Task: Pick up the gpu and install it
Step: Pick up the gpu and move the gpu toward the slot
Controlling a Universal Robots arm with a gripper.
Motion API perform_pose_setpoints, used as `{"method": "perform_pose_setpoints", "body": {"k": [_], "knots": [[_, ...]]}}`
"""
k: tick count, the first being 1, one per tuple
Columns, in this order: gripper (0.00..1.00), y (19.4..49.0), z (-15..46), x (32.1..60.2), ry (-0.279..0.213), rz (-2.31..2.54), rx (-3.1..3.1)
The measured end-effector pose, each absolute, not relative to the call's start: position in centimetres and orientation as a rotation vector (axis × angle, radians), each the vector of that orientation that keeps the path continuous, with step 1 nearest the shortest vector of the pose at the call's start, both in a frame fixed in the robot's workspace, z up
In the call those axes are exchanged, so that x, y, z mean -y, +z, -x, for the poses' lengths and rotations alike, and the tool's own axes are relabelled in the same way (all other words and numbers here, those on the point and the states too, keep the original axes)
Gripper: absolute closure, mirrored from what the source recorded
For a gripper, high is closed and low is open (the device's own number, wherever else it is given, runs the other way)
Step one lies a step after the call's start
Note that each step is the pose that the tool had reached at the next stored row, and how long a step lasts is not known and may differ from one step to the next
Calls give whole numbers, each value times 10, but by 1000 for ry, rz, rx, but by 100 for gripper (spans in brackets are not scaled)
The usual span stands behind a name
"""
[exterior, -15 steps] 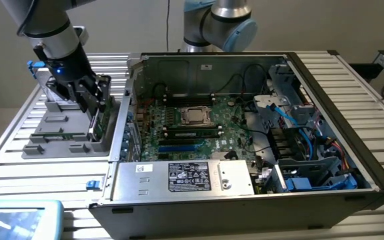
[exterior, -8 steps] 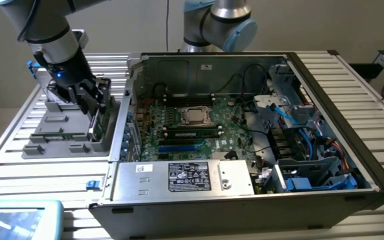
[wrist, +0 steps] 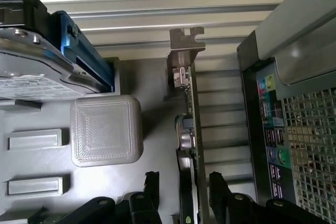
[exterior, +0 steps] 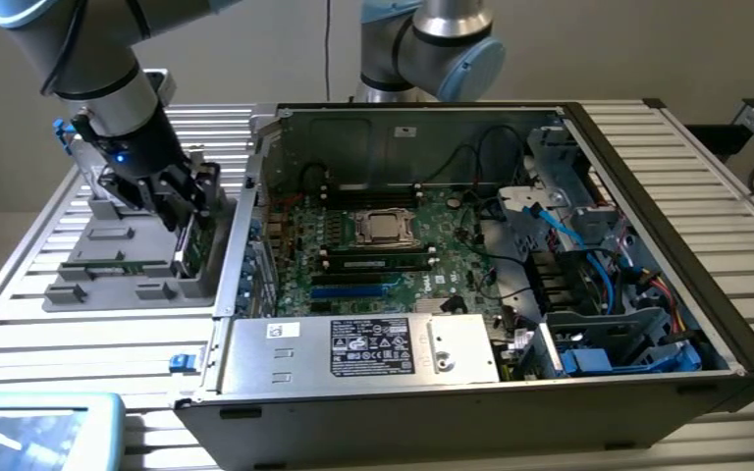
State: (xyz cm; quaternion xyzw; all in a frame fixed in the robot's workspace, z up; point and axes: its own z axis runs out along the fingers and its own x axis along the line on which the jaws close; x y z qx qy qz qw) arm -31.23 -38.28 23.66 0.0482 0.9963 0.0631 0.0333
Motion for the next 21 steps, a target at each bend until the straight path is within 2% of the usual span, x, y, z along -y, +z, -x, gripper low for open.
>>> {"method": "perform_pose_setpoints", "body": {"k": [21], "knots": [[48, 232, 311, 389, 212, -62, -3058]]}}
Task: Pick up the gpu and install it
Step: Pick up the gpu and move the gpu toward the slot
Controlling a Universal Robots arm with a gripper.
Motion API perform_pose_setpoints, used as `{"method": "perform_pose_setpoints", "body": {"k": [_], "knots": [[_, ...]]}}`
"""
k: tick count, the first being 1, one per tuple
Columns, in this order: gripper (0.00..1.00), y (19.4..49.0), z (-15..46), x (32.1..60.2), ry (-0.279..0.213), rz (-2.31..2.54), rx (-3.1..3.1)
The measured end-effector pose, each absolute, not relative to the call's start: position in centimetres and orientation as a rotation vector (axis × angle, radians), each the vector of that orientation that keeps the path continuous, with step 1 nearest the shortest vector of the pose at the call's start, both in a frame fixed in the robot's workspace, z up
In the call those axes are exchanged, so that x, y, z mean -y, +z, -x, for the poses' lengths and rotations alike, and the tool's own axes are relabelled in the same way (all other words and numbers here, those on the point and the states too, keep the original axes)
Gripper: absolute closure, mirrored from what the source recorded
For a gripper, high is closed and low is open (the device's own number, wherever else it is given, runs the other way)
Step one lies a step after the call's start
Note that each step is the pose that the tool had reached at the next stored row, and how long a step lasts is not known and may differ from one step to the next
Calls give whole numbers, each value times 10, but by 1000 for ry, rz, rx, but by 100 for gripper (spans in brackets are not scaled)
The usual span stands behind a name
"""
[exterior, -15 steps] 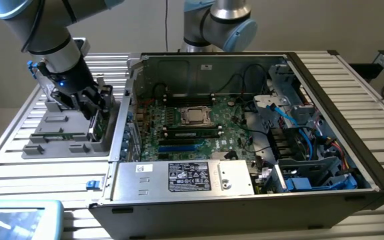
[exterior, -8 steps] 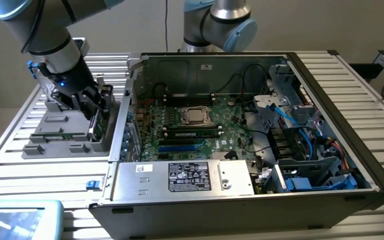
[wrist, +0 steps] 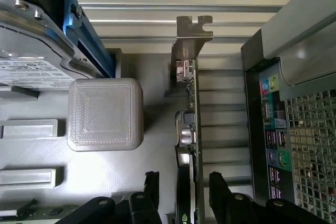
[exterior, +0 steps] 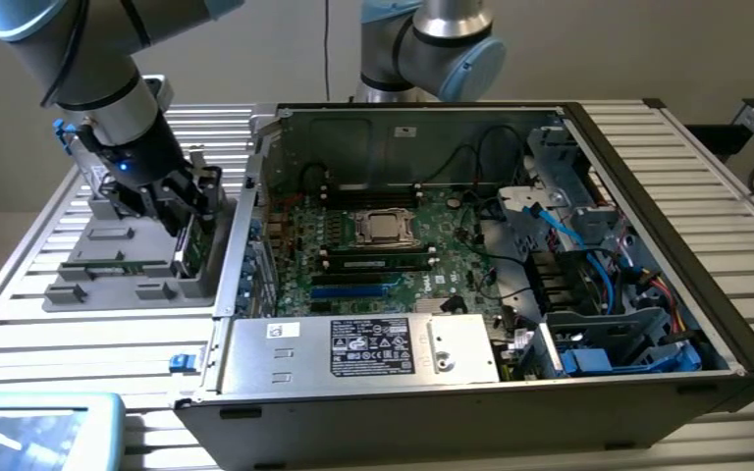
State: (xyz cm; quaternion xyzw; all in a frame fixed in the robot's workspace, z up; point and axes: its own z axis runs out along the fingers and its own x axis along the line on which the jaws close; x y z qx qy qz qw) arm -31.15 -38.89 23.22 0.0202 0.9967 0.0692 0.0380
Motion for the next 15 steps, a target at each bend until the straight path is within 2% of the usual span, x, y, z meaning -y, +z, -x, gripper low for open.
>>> {"method": "perform_pose_setpoints", "body": {"k": [15], "knots": [[48, 229, 310, 389, 213, -59, -3058]]}}
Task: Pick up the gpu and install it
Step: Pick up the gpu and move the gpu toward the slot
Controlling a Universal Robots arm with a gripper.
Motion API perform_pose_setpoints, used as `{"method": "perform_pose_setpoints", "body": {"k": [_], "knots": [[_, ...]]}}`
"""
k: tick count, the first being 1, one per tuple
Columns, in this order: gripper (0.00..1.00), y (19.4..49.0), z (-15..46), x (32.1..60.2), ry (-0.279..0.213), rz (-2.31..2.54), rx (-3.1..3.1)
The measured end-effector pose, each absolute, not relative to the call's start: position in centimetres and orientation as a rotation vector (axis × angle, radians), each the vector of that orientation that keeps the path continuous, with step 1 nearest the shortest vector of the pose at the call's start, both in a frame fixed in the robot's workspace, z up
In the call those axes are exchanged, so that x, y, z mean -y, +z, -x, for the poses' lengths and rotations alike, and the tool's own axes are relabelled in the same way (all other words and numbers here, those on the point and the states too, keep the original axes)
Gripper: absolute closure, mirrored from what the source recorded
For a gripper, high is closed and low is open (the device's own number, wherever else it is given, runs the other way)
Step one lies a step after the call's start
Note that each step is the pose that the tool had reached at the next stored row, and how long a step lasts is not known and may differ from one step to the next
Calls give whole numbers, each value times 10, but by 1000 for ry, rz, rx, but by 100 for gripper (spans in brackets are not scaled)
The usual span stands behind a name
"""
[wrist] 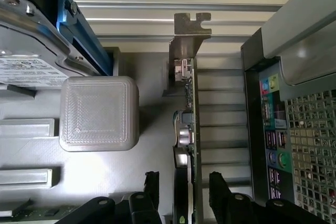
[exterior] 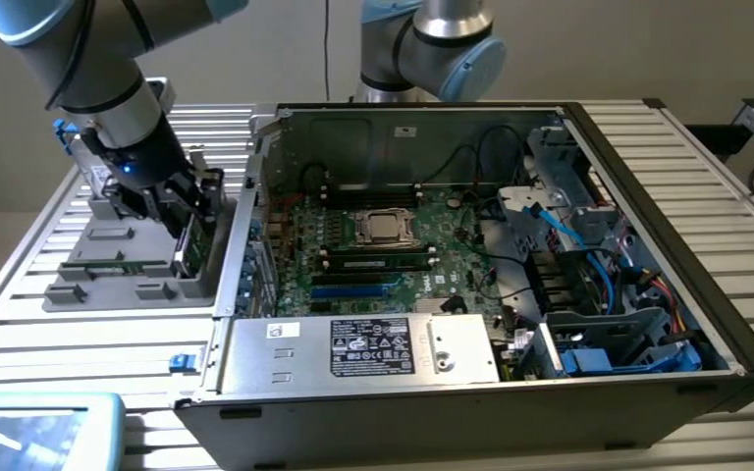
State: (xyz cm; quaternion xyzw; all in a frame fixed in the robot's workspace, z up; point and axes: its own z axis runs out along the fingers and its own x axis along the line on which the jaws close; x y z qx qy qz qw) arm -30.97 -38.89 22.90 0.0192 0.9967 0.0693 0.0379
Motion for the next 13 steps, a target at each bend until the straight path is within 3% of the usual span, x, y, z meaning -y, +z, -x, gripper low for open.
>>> {"method": "perform_pose_setpoints", "body": {"k": [4, 9, 13], "knots": [[50, 228, 309, 389, 213, -59, -3058], [72, 228, 309, 389, 213, -54, -3058], [72, 228, 309, 389, 213, -52, -3058]]}}
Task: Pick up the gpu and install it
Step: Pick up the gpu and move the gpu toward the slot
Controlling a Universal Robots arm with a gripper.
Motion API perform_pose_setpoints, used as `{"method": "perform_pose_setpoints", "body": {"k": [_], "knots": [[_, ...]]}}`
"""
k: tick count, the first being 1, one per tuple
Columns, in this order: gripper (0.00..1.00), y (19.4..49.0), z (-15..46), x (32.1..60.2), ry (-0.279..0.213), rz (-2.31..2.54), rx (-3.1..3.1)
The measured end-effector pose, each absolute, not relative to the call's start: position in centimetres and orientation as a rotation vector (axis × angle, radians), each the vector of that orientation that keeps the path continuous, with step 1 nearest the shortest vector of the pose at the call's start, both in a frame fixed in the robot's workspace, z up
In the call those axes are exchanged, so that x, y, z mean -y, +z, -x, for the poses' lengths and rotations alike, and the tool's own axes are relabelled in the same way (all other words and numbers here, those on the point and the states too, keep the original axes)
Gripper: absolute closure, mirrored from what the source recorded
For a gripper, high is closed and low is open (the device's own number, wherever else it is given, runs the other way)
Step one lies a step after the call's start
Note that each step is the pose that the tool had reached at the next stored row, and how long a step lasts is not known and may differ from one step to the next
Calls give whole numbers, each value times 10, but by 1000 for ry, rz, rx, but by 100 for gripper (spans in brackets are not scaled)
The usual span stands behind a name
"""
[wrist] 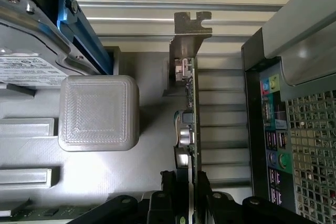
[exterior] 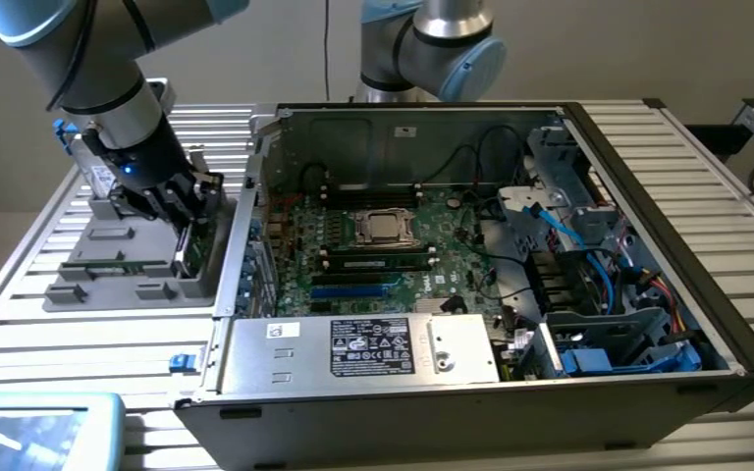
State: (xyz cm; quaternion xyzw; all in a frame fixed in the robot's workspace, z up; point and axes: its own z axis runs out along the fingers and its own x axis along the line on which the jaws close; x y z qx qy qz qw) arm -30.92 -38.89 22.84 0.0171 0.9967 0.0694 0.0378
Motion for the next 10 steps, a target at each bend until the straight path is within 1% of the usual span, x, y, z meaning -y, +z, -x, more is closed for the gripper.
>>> {"method": "perform_pose_setpoints", "body": {"k": [5, 10], "knots": [[72, 229, 309, 389, 213, -53, -3060], [72, 250, 309, 389, 213, -47, -3060]]}}
